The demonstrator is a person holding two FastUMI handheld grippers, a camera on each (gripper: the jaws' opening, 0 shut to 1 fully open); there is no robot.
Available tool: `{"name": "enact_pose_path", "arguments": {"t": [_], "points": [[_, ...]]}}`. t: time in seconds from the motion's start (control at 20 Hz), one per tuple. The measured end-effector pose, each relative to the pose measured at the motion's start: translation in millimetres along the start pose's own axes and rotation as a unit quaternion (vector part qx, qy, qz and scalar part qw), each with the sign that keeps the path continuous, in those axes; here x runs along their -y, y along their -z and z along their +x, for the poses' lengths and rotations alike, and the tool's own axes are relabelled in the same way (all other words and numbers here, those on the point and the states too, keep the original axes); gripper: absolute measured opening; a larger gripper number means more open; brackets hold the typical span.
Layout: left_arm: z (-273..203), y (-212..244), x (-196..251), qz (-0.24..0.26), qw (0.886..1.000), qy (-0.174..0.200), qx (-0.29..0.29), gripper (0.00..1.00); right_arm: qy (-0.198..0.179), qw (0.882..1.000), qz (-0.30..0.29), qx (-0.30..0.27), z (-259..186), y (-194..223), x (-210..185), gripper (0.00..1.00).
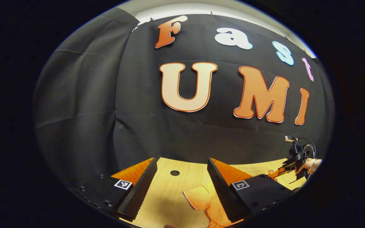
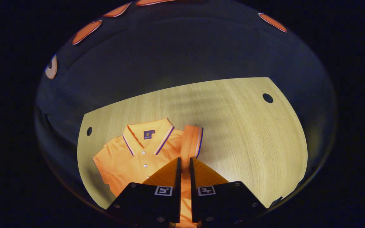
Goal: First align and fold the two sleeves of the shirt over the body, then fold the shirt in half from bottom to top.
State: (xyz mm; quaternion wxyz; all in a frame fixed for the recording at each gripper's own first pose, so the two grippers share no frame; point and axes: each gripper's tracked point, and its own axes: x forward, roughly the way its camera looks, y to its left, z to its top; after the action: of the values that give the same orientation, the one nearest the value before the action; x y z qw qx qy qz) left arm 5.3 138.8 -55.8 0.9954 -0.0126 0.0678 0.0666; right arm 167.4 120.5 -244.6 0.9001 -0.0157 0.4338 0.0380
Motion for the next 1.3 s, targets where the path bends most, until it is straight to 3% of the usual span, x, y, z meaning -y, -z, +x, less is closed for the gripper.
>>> {"name": "enact_pose_path", "arguments": {"t": [0.35,0.6,0.8,0.85,0.9,1.3], "points": [[1.8,8.8,-28.8,0.002,1.000,-0.012,-0.010,0.98,-0.058,0.997,-0.042,-0.024,18.8,24.3,-75.7,0.14],[11.8,16.4,-36.2,-0.001,1.000,-0.014,-0.021,0.98,-0.083,0.996,-0.029,-0.036,24.6,31.5,-102.6,0.18],[22.0,21.9,-26.2,-0.004,1.000,-0.008,-0.029,0.98,-0.095,0.995,-0.024,-0.018,21.0,22.2,-108.2,0.61],[24.8,23.9,-23.4,-0.006,0.999,-0.005,-0.032,0.98,-0.088,0.996,-0.030,-0.006,18.2,19.5,-104.3,0.92],[29.3,26.4,-18.7,-0.008,0.999,-0.003,-0.035,0.98,-0.080,0.996,-0.035,0.010,16.0,13.4,-100.9,0.99],[50.3,49.2,13.6,-0.025,0.997,0.002,-0.075,0.98,-0.061,0.989,-0.039,0.127,-49.9,-39.4,-62.3,0.98]]}}
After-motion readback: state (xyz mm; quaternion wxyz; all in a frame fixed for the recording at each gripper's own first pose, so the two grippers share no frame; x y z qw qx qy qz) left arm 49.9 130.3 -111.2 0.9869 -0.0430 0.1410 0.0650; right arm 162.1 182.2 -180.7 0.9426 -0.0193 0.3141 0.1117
